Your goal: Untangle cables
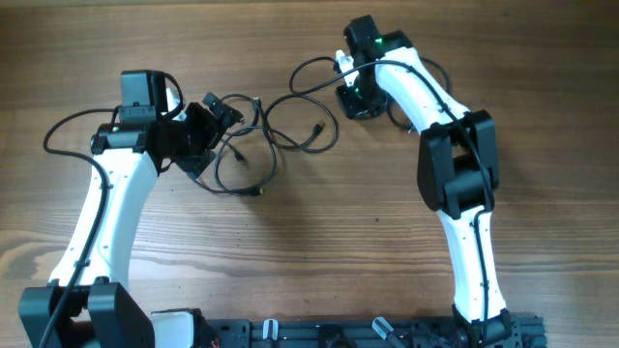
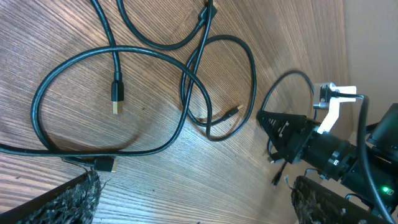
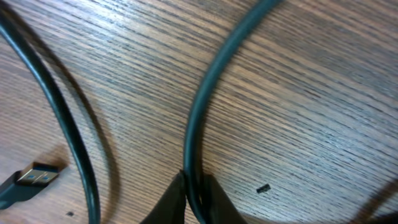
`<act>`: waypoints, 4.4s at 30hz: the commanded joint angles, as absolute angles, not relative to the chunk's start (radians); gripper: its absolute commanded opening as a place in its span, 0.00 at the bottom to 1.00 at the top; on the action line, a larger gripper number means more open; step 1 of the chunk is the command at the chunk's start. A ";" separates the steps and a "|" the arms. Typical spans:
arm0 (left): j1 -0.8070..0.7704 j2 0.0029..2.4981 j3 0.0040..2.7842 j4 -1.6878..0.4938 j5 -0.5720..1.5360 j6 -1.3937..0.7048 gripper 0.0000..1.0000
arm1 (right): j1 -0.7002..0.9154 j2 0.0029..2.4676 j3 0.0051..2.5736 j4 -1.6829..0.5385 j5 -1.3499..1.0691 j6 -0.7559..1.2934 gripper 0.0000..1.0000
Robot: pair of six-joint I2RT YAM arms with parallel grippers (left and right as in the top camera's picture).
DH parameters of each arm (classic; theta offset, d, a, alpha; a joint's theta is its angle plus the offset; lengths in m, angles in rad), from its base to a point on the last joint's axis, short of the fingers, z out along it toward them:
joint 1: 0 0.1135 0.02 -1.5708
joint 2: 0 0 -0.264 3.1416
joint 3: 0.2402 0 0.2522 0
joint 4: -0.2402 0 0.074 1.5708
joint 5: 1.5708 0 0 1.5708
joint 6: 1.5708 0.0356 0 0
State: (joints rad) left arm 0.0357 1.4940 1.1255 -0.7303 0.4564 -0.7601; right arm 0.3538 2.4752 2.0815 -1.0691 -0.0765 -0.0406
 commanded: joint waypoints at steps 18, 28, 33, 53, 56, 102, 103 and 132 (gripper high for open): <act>0.036 1.472 1.137 -0.731 0.439 -0.740 1.00 | 0.179 2.258 2.133 -1.113 -0.054 0.056 0.04; 0.036 1.472 1.137 -0.731 0.427 -0.740 1.00 | -0.120 1.938 2.134 -0.780 -0.048 0.155 0.04; 0.037 1.472 1.137 -0.731 0.420 -0.740 1.00 | -0.241 1.938 2.134 -0.640 0.015 0.221 0.04; 0.037 1.472 1.137 -0.730 0.417 -0.740 1.00 | -0.421 2.144 2.134 -0.437 0.047 0.265 0.04; 0.037 1.472 1.137 -0.730 0.417 -0.740 1.00 | -0.413 2.226 2.134 -0.416 0.043 0.261 0.04; 0.059 1.472 1.137 -0.842 0.006 -0.977 1.00 | 0.308 2.241 2.080 -1.082 -0.522 -0.215 1.00; 0.069 1.472 1.137 -0.844 0.009 -0.976 1.00 | 0.343 2.241 2.065 -1.077 -0.481 -0.271 1.00; 0.099 1.472 1.137 -0.873 0.025 -0.973 1.00 | 0.547 2.276 1.707 -0.620 -0.415 -0.599 0.60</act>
